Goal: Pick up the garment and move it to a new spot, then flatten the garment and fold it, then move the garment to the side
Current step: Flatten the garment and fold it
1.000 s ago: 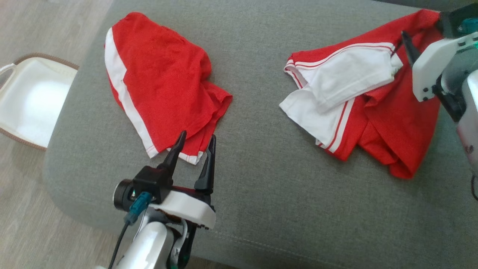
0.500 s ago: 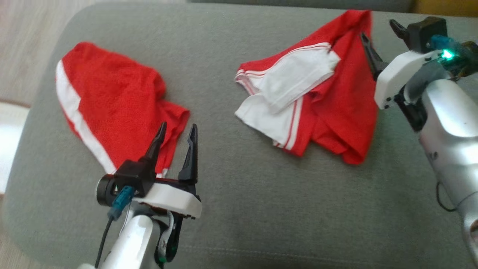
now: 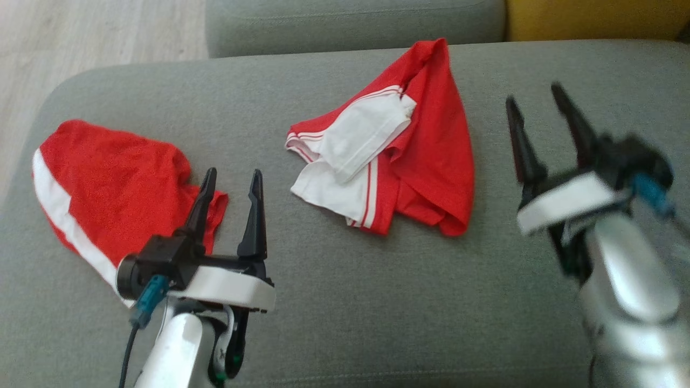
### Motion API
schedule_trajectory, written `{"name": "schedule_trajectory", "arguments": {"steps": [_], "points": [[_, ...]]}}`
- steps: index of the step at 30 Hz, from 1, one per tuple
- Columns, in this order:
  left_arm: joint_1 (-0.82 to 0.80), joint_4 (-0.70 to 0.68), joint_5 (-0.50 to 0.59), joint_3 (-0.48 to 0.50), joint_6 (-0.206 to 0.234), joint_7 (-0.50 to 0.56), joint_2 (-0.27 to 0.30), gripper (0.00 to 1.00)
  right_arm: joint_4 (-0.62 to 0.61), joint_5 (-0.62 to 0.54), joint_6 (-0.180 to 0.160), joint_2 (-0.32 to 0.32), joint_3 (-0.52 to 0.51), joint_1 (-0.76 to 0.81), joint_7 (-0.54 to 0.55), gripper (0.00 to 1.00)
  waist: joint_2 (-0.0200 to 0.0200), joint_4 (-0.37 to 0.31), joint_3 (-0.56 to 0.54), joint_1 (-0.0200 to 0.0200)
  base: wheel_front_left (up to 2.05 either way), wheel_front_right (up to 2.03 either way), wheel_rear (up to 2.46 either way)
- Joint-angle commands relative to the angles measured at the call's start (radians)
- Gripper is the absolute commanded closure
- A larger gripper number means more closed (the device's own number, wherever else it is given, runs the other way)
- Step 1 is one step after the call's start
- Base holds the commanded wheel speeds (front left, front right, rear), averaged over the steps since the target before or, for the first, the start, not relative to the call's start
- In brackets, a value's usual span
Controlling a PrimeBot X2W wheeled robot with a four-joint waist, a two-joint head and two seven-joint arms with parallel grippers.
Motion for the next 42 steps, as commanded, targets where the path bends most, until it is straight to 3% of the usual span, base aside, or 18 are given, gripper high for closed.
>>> {"name": "schedule_trajectory", "arguments": {"steps": [1,4,8,17,28,42], "points": [[-0.024,-0.039,0.007,0.041,-0.003,-0.005,0.002,0.00,-0.053,-0.020,-0.001,0.022,-0.002,0.022,-0.010,0.00,-0.0001,-0.012,-0.008,0.0000,0.00,0.00,0.00],[-0.015,-0.041,0.006,0.047,-0.005,-0.005,0.002,0.00,-0.191,-0.083,-0.001,0.095,-0.097,0.166,-0.011,0.00,-0.0001,-0.021,-0.012,0.0000,0.00,0.00,0.00],[0.002,-0.046,0.005,0.057,-0.008,-0.005,0.002,0.00,-0.316,-0.116,-0.001,0.141,-0.162,0.305,-0.011,0.00,-0.0001,-0.034,-0.014,0.0000,0.00,0.00,0.00],[0.025,-0.055,0.006,0.059,-0.012,-0.005,0.002,0.00,-0.373,-0.084,-0.001,0.149,-0.170,0.396,-0.011,0.00,-0.0001,-0.039,-0.010,0.0000,0.00,0.00,0.00],[-0.006,-0.043,0.014,0.015,-0.023,-0.005,0.002,0.00,-0.340,-0.119,-0.001,0.150,-0.154,0.313,0.000,0.00,-0.0001,0.032,0.059,0.0000,0.00,0.00,0.00],[-0.065,-0.025,0.002,-0.068,-0.006,-0.005,0.002,0.00,-0.052,-0.187,-0.001,0.150,-0.096,0.090,0.074,0.00,-0.0001,0.186,0.173,0.0000,0.00,0.00,0.00]]}}
